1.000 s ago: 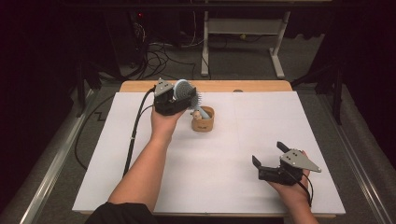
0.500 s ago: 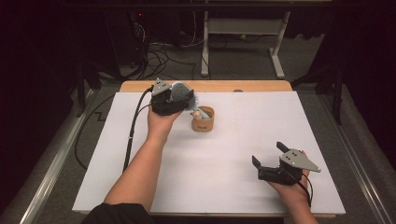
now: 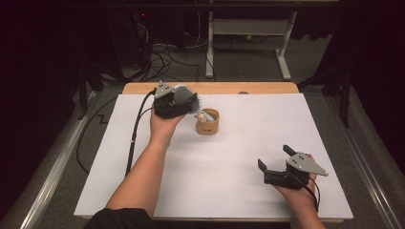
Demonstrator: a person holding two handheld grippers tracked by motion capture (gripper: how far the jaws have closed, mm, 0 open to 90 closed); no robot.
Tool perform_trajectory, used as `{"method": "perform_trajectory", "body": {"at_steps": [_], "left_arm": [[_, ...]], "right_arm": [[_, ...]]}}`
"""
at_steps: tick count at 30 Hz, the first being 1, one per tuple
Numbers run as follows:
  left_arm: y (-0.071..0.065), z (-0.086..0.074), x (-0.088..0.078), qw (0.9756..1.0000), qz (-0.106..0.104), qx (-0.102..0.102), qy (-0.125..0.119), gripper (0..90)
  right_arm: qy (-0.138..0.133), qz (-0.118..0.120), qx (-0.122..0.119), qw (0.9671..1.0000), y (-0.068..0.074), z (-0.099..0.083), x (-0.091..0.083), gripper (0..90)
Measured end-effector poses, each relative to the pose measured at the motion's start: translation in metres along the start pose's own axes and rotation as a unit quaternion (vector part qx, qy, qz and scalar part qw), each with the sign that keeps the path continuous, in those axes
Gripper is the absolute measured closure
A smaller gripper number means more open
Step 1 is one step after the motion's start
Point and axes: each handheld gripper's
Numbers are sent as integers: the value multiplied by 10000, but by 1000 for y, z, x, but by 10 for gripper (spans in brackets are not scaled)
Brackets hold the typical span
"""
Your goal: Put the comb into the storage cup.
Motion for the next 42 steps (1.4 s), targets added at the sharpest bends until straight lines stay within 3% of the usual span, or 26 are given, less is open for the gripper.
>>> {"method": "perform_trajectory", "body": {"at_steps": [31, 42], "left_arm": [[5, 2, -8, 10000, 54, 60, -27, 166], [6, 5, -23, 9998, -176, 90, -89, 124]], "right_arm": [[-4, 6, -10, 10000, 1, 0, 0, 2], [-3, -2, -24, 10000, 2, 1, 0, 2]]}}
Point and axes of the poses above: each handheld gripper's, and its own axes: x roughly forward along the jaws, z roughly out of its top, y roughly to its left, and after that the axes turned 3 degrees about -z, right-handed
